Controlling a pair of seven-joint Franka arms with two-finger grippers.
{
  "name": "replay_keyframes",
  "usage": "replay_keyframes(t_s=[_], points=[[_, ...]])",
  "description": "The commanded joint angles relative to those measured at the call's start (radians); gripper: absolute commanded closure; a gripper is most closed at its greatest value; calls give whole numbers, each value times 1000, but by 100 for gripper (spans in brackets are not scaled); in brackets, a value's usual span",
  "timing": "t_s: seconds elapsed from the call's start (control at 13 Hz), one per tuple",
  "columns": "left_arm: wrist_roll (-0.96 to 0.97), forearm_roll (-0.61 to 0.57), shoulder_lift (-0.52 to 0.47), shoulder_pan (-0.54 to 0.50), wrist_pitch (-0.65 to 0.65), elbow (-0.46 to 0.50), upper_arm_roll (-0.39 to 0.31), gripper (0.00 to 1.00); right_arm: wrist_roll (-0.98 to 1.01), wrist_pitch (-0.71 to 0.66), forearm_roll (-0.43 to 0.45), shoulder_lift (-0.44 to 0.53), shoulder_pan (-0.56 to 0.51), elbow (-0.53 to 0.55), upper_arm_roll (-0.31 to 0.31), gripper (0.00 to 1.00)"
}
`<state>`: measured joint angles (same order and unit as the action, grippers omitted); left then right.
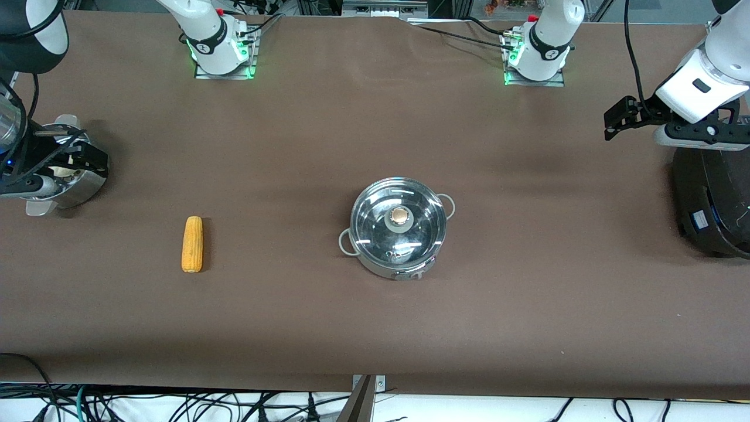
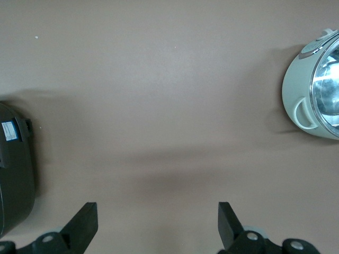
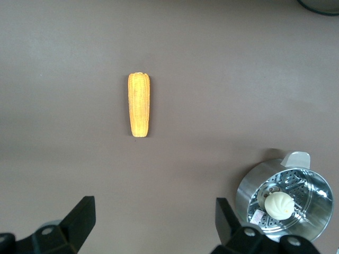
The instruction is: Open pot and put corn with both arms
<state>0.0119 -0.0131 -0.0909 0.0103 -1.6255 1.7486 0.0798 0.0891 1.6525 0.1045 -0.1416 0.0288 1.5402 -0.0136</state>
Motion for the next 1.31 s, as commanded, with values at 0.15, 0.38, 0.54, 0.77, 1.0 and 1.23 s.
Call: replay_keyframes(t_s=[0.15,0.38,0.54,0.77,1.0,1.23], points=[[-12,21,-6,4,15,-1,0,0,1,-3,-29,-16,-6,-23,-2,0],[-12,21,-6,4,15,-1,0,0,-3,-3,-31,-16,-9,-23,-2,0],[-12,21,-6,4,16,-1,1,0,-5,-5,-31,-16,-10,-23,-3,0],[-12,21,-6,5,16,-1,1,0,-6,-5,-31,-16,-10,-23,-5,0],[-12,21,-6,5,18,-1,1,0,-6,-5,-31,-16,-10,-23,-5,0],[-12,21,-9,5,18,-1,1,0,-6,-3,-31,-16,-10,-23,-5,0]])
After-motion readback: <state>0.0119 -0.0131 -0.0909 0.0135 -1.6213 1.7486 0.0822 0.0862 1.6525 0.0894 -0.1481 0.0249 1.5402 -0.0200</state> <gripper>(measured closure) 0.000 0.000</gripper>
